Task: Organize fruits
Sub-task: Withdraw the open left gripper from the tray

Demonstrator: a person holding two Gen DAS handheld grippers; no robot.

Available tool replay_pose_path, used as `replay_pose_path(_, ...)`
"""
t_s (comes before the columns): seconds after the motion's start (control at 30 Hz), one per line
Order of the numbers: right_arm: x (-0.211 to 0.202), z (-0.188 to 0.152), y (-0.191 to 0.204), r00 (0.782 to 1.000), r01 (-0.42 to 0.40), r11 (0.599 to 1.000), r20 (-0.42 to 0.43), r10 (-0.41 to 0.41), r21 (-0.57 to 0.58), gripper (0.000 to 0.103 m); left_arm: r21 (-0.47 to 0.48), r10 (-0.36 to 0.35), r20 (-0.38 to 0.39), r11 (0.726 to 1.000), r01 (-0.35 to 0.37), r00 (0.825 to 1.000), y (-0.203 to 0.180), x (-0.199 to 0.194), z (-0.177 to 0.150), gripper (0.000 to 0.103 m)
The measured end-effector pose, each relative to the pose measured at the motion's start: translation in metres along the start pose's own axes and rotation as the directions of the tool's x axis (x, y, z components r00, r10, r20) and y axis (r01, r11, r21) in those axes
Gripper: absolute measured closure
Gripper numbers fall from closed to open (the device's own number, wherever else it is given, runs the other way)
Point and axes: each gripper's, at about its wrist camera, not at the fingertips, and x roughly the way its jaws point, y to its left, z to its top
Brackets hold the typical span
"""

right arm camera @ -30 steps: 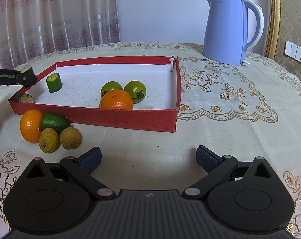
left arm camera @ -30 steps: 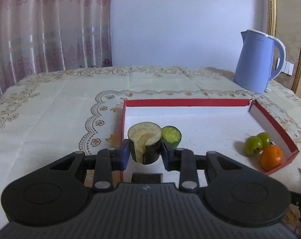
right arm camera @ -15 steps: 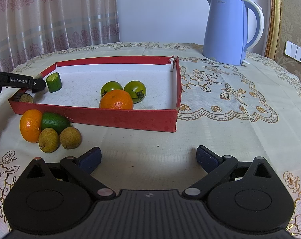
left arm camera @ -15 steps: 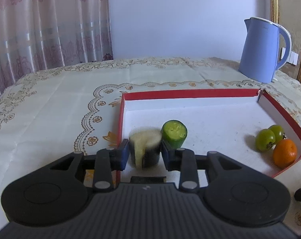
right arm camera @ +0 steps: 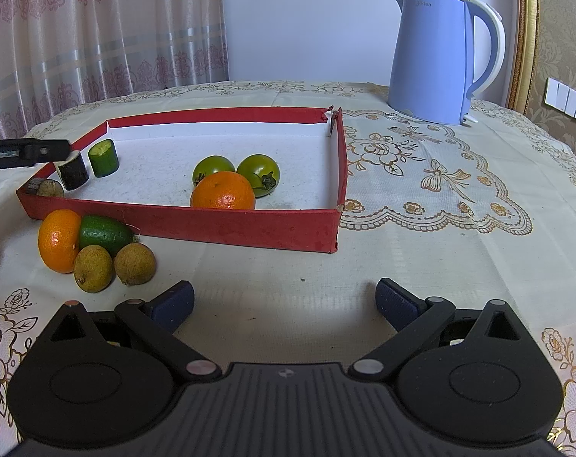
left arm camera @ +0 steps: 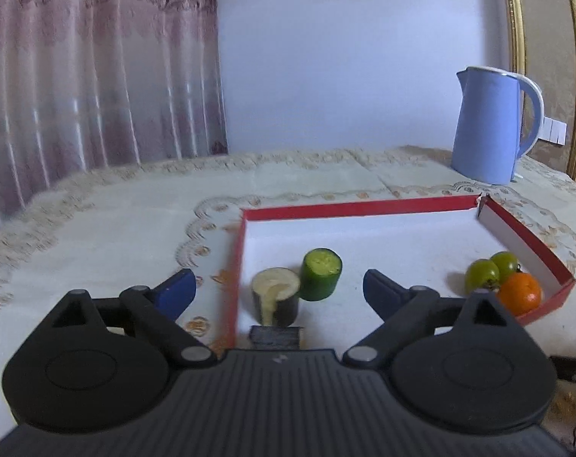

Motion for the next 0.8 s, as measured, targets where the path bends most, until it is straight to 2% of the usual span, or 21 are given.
replay_pose_path(0.07, 0.0, 0.0, 0.0, 1.0, 0.0, 1.0, 0.0, 0.0, 0.0, 0.001, -0.005, 0.049, 0.016, 0.999, -0.049, 0.999, 0.001, -0.01, -0.002, 0.007)
replay_pose_path(0.17, 0.0, 0.0, 0.0, 1.0, 0.0, 1.0, 0.0, 0.0, 0.0, 0.001, -0.05, 0.086, 0.011, 0.995, -0.086, 0.996, 0.009, -0.024, -0.007, 0.006)
replay_pose_path(0.4, 0.0, 0.0, 0.0, 1.0, 0.001, 1.0, 0.0, -0.001, -0.001, 0.001, -0.166, 0.094, -0.008, 0.982, -0.094, 0.996, 0.029, -0.051, -0.018, 0.003)
replay_pose_path(0.8, 0.0, -0.001, 0.001, 1.0, 0.002, 1.0, -0.001, -0.002, -0.003, 0.0, -0.115, 0.082, -0.08, 0.989, -0.091, 0.993, 0.014, -0.044, -0.042, 0.002)
